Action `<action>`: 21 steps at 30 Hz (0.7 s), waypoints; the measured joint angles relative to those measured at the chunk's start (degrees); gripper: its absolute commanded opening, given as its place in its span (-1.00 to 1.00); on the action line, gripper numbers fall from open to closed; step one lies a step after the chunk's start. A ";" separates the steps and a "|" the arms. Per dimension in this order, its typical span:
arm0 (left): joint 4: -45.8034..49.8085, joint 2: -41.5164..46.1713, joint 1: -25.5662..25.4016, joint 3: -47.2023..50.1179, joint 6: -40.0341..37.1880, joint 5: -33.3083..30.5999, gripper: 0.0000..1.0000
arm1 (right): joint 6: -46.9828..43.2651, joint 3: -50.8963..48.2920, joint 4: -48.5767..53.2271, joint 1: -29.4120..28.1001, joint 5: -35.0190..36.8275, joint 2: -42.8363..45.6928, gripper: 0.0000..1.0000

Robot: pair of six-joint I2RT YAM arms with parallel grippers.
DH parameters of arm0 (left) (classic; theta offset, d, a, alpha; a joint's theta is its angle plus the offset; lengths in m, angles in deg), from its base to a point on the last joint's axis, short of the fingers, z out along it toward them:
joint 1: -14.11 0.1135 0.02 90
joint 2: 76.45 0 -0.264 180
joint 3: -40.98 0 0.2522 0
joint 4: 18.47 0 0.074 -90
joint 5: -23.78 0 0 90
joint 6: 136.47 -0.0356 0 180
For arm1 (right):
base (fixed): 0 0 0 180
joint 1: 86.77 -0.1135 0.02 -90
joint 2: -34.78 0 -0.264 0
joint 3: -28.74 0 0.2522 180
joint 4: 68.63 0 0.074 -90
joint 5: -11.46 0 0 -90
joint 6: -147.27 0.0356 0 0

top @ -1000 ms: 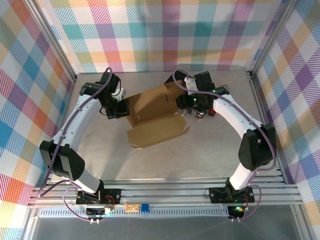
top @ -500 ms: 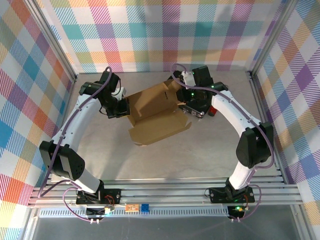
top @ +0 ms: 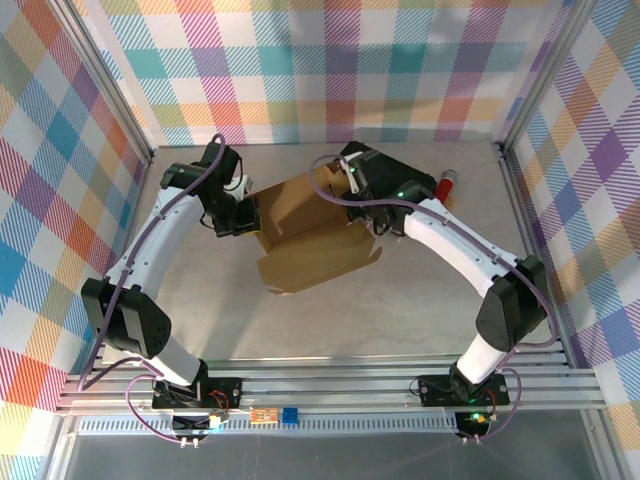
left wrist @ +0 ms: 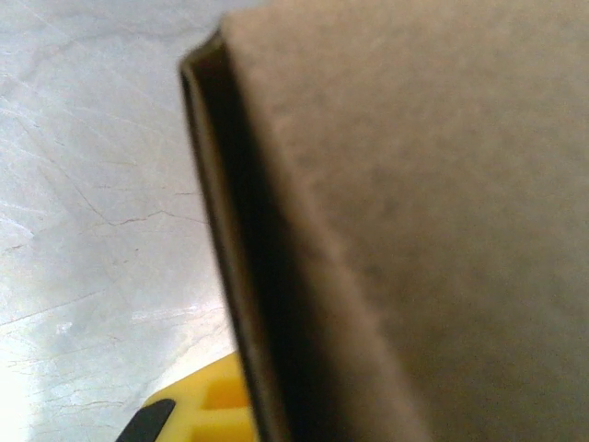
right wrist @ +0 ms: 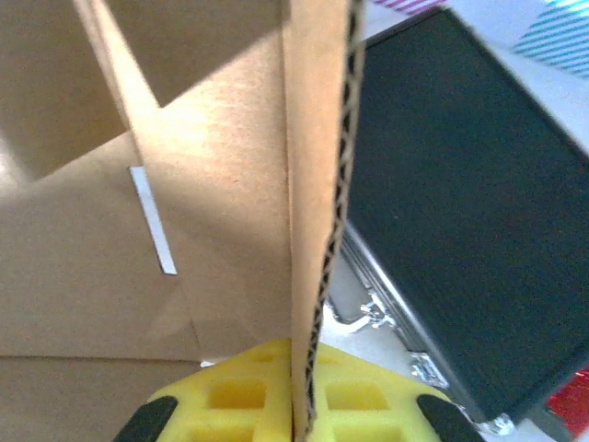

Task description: Fold the paper box

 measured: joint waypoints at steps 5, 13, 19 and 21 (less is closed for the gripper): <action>-0.11 -0.20 0.09 0.00 0.37 0.07 -1.00 | -3.15 4.46 3.08 -7.41 10.95 -3.82 -0.94; -0.28 -0.59 0.13 0.00 0.74 0.35 -1.00 | -4.81 10.62 7.78 -8.31 13.70 -7.96 -0.12; -2.91 -0.57 0.13 1.01 -0.68 2.54 -1.00 | -1.11 18.75 10.88 3.80 -16.09 -2.69 0.23; -3.63 -0.57 0.13 1.81 -1.40 3.80 -1.00 | 1.38 20.37 10.58 11.28 -28.79 -0.26 0.25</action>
